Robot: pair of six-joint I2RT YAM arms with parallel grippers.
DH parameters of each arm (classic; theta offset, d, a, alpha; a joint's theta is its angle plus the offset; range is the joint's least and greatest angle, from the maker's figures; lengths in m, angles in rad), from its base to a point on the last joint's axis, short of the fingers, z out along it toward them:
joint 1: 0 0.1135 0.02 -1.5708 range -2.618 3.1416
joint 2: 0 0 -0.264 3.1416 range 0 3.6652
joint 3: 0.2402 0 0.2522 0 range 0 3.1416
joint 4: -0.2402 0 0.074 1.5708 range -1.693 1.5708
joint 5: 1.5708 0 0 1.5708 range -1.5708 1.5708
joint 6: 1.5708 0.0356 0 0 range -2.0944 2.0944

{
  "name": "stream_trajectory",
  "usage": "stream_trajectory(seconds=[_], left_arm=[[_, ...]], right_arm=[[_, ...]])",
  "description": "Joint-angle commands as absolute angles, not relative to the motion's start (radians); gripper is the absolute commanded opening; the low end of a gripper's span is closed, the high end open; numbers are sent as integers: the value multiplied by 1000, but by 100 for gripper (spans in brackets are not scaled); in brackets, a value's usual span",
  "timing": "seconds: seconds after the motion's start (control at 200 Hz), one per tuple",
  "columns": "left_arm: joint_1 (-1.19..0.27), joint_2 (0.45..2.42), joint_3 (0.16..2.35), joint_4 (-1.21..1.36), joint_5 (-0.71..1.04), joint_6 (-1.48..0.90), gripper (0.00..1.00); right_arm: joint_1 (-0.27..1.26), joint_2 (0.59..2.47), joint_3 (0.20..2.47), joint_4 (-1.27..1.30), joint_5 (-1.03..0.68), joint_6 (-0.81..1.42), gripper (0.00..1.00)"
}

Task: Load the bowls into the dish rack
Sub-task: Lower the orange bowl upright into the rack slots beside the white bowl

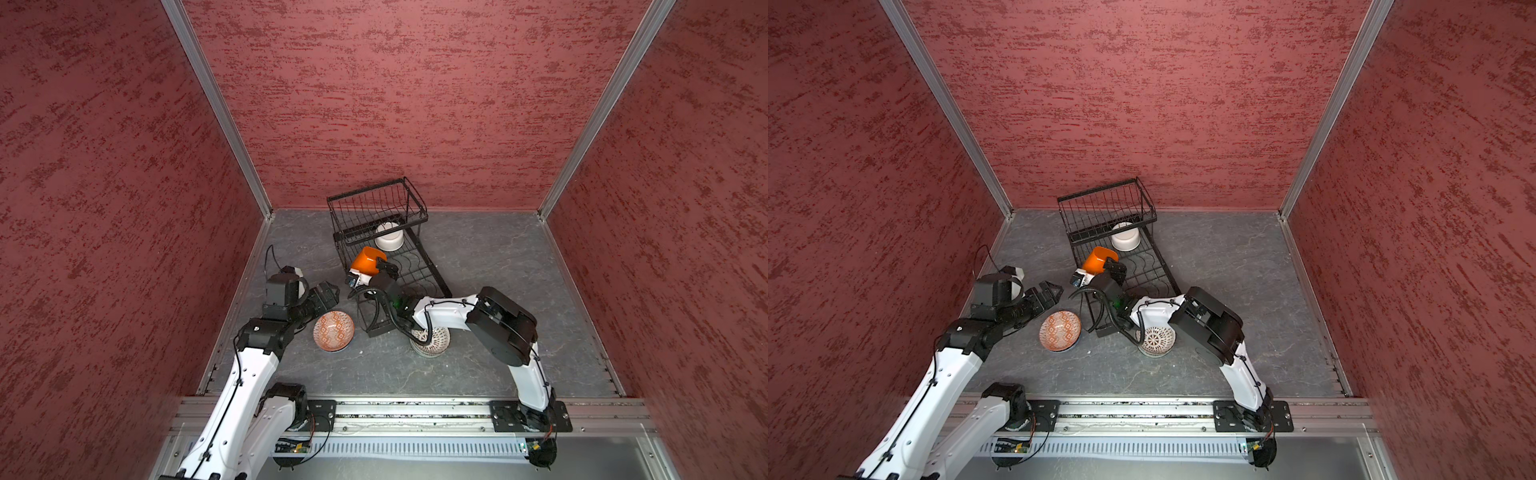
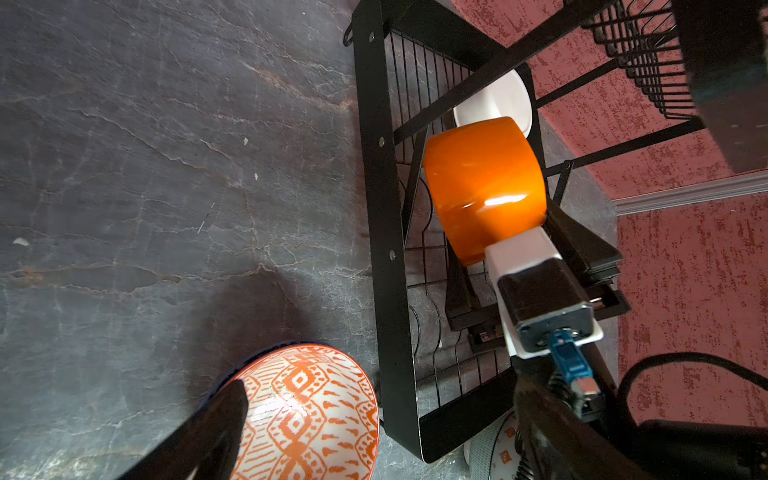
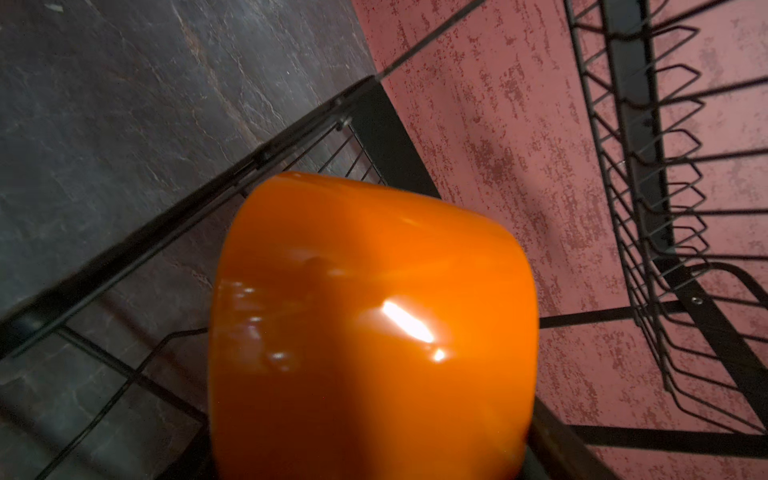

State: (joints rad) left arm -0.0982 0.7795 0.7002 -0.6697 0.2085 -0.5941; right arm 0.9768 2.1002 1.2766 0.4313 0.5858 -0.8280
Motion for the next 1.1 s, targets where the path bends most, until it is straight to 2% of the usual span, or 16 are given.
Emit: stream_trajectory(seconds=[0.0,1.092], left_arm=[[-88,783,685,-634,225,-585,100],[-78,833,698,-605,244,-586,100]], right_arm=[[966,2111,1329,537,614,-905,69],[865,2371,1563,667,569,-1124,77]])
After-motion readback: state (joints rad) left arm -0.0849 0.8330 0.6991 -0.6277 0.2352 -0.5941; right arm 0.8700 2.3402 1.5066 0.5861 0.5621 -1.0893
